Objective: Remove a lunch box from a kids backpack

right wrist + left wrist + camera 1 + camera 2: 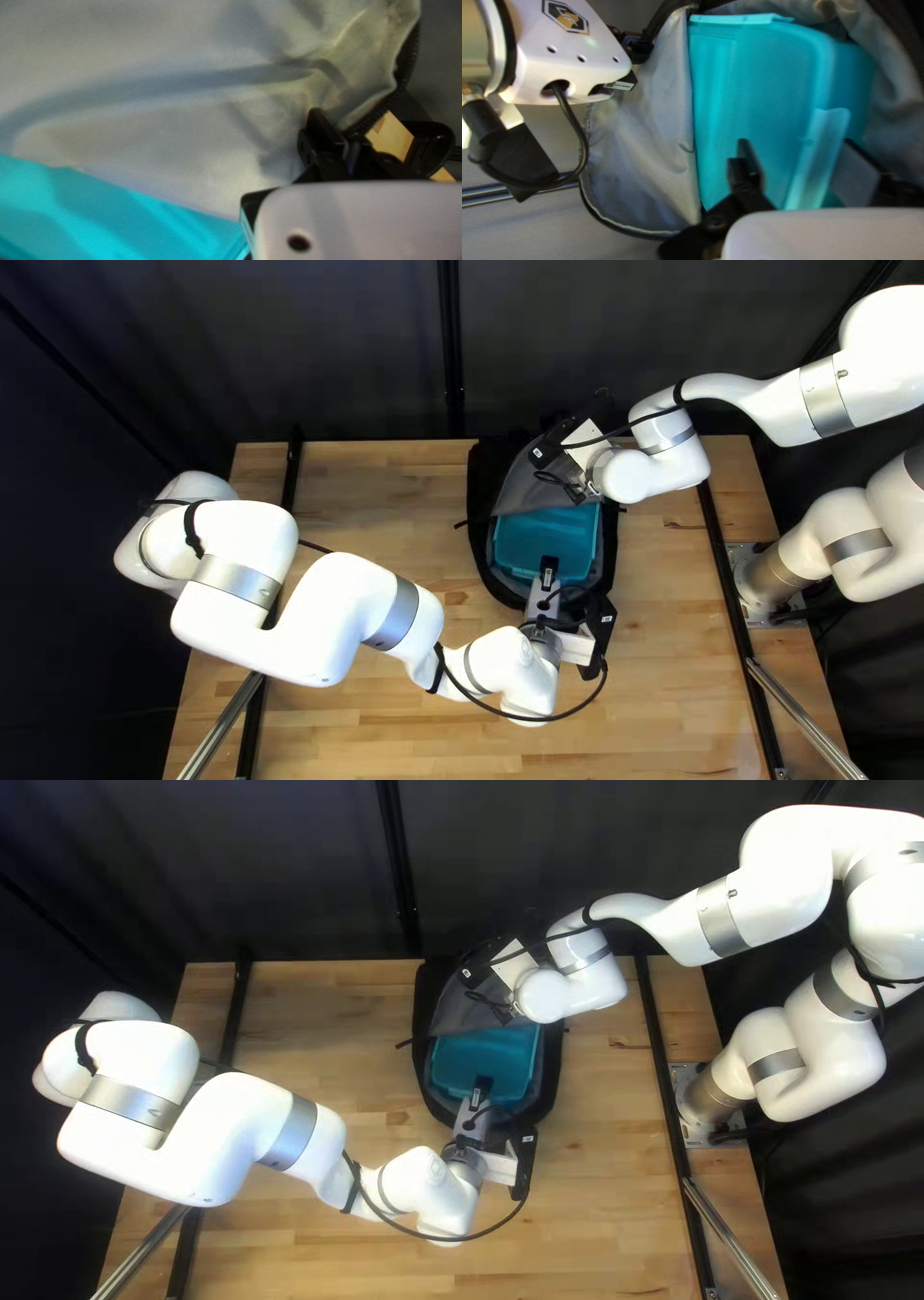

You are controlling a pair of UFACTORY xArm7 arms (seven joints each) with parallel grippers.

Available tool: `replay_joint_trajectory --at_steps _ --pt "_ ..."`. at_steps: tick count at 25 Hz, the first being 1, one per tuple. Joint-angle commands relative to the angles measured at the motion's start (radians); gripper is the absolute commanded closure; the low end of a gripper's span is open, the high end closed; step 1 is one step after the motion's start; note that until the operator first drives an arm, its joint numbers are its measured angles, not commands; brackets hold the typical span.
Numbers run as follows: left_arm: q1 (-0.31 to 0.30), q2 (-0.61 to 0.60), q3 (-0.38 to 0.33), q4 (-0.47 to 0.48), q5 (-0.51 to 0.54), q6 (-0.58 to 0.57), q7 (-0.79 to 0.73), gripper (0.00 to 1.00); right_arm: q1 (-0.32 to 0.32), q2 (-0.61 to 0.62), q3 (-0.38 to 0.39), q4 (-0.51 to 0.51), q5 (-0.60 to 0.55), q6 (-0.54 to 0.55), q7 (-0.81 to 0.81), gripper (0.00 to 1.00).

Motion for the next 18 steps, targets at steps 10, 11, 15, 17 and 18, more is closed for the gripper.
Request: replay_joint_trajectory --at_steps 10,11,15,17,18 --pt "-0.031 -0.122 -0.025 -0.115 -0.021 0.028 0.012 1.00 0.000 0.000 0.000 0.000 0.000 0.000 0.000 1.00" --pt "-0.034 -0.137 -0.028 -0.119 -0.027 0.039 0.023 1.00 0.000 0.000 0.000 0.000 0.000 0.000 0.000 1.00" --pt "-0.045 -0.177 -0.035 -0.131 -0.043 0.074 0.053 1.00 0.000 0.000 0.000 0.000 0.000 0.000 0.000 1.00" --pt "-0.050 -0.192 -0.037 -0.133 -0.051 0.091 0.064 1.00 0.000 0.000 0.000 0.000 0.000 0.000 0.000 1.00" --pt "-0.051 -0.199 -0.038 -0.131 -0.055 0.099 0.071 1.00 0.000 0.000 0.000 0.000 0.000 0.000 0.000 1.00"
